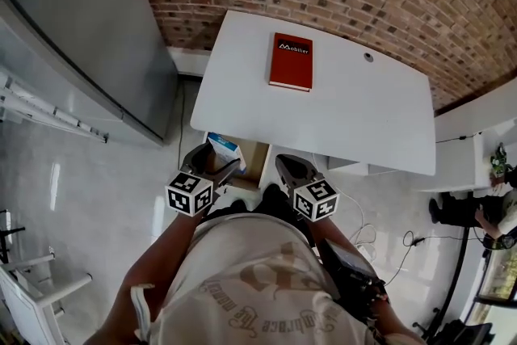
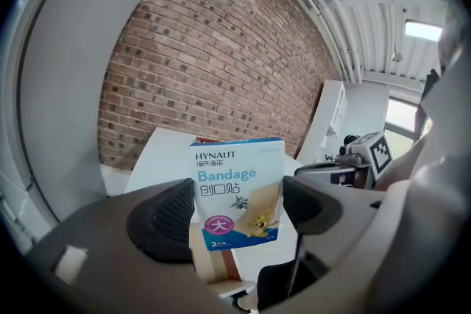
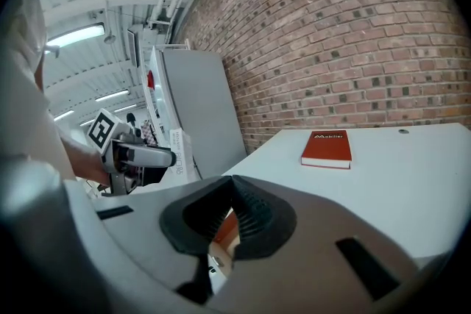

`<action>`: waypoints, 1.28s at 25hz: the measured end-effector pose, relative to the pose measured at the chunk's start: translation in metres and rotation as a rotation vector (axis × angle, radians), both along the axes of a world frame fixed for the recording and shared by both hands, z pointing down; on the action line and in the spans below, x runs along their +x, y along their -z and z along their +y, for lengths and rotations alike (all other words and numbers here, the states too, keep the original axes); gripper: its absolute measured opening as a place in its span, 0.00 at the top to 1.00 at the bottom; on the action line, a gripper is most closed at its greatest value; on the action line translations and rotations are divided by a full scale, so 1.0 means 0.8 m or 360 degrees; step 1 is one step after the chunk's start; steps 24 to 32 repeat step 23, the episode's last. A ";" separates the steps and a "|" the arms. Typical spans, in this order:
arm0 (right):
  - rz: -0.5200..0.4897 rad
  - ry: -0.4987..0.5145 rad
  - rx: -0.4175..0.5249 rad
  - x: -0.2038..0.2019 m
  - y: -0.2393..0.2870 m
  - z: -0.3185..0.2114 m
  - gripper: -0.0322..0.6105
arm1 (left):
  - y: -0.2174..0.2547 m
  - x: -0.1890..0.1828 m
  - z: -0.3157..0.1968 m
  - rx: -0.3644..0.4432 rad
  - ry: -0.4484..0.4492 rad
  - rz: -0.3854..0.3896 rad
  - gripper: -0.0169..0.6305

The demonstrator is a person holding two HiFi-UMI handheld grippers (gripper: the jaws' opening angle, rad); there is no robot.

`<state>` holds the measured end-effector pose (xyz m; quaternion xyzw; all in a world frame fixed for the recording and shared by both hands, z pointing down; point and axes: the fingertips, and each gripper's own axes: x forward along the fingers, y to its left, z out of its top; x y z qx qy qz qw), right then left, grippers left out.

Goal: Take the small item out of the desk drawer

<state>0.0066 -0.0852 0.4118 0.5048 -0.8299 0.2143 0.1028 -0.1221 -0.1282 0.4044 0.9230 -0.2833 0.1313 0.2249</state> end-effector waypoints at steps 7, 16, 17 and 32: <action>0.0011 -0.0003 0.0053 0.004 0.020 0.004 0.94 | 0.020 -0.007 0.003 0.0079 0.0004 -0.0009 0.39; 0.0012 -0.0034 0.0081 0.007 0.024 0.028 0.94 | 0.005 -0.009 0.018 0.0060 0.0006 -0.0020 0.39; 0.0011 -0.0039 0.0082 0.008 0.024 0.031 0.94 | 0.003 -0.008 0.019 0.0052 0.0006 -0.0025 0.39; 0.0001 -0.0086 0.0057 0.014 0.017 0.050 0.94 | -0.003 -0.004 0.029 0.0029 -0.0019 -0.0042 0.39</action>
